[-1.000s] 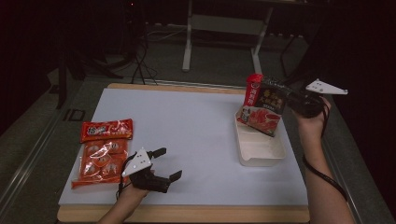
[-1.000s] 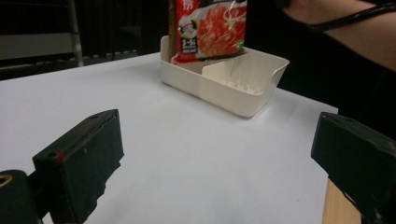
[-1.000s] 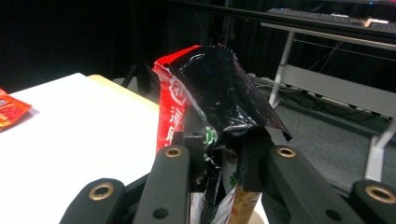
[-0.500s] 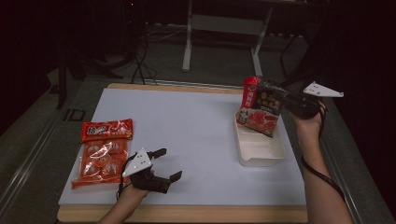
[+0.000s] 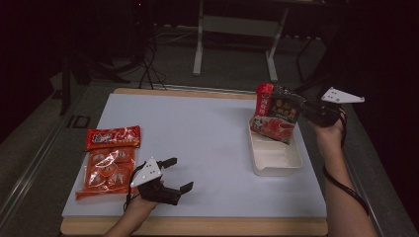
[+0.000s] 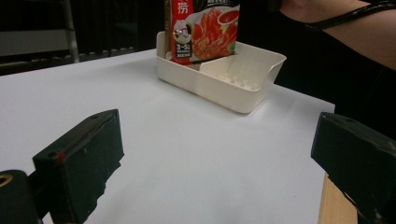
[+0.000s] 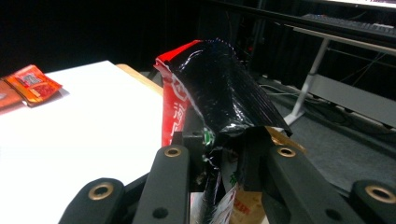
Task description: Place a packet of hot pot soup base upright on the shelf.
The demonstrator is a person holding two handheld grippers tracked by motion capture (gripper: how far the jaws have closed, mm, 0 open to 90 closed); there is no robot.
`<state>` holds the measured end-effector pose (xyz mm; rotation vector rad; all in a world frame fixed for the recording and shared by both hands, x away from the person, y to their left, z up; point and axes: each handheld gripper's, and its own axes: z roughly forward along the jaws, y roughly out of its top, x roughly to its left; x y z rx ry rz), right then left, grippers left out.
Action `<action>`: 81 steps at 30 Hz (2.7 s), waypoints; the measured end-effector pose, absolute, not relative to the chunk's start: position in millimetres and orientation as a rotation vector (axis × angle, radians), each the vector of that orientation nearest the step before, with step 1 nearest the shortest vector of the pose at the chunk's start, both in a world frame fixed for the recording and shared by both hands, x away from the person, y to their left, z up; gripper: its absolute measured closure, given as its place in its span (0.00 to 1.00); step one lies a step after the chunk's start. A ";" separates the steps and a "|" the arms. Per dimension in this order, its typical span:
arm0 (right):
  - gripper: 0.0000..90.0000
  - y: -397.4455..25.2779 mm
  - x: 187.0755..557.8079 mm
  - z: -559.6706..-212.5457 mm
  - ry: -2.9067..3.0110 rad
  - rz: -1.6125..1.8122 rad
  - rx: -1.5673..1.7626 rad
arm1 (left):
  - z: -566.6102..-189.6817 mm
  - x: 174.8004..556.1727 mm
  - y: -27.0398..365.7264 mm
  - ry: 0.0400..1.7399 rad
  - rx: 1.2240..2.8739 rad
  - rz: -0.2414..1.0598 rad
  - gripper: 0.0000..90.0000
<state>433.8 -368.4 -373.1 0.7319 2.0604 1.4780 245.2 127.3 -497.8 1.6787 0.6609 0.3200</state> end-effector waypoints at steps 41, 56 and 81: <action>0.54 -346.2 421.7 -383.9 2.131 1.516 0.905 | -499.6 246.0 125.7 0.634 1.700 0.326 0.03; 0.53 -342.3 389.4 -362.4 2.070 1.552 0.816 | -500.0 245.6 122.1 0.624 1.709 0.305 0.03; 0.13 -300.9 321.8 -379.6 2.147 1.745 0.756 | -484.3 239.1 127.2 0.639 1.706 0.315 0.05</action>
